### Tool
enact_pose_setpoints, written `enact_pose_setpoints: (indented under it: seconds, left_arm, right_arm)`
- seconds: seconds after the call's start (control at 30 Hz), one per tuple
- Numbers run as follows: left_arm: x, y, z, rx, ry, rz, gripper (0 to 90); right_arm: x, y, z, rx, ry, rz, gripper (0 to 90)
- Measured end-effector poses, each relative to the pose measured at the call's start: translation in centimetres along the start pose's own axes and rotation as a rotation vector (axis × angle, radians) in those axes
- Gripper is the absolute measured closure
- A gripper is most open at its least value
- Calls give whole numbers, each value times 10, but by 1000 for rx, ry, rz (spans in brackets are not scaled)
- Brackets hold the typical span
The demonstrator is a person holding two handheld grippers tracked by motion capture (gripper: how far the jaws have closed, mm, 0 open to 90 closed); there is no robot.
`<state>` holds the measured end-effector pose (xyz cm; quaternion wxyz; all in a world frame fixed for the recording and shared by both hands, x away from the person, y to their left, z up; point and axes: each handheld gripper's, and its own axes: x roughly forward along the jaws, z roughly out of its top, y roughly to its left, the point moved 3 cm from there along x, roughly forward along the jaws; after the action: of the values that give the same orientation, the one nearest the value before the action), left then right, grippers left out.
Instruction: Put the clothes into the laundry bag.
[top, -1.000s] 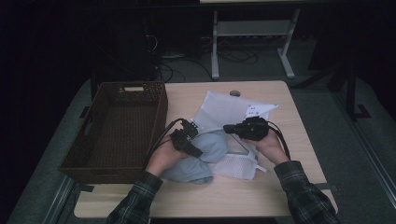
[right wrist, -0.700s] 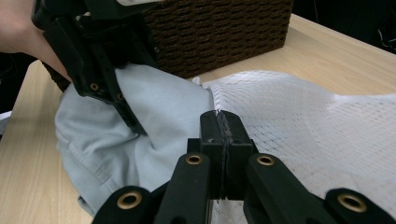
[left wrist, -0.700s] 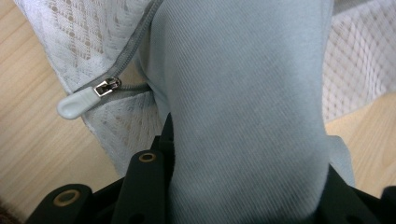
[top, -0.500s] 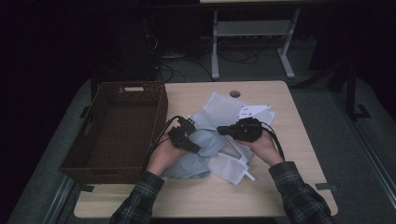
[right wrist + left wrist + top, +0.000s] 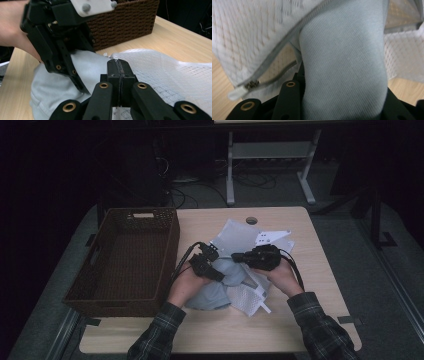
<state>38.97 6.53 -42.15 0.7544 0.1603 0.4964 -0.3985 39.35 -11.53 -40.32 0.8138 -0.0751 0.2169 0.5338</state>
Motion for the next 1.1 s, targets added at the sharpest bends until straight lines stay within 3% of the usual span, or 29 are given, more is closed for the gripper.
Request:
enact_pose_setpoints:
  seconds: [0.33, 0.57, 0.83, 1.1]
  left_arm:
    - [10, -4, 14, -28, -31, -4, 622]
    - [16, 0, 15, -50, -33, -3, 622]
    - [17, 6, 15, -67, -36, -7, 624]
    - [17, 8, 15, -85, -40, -8, 624]
  right_arm:
    - [-8, 3, 7, -5, -28, -2, 892]
    - [-6, -2, -4, 3, 16, -13, 875]
    - [-16, -7, -13, 25, 31, -22, 719]
    - [-31, -4, -41, 26, 129, -43, 616]
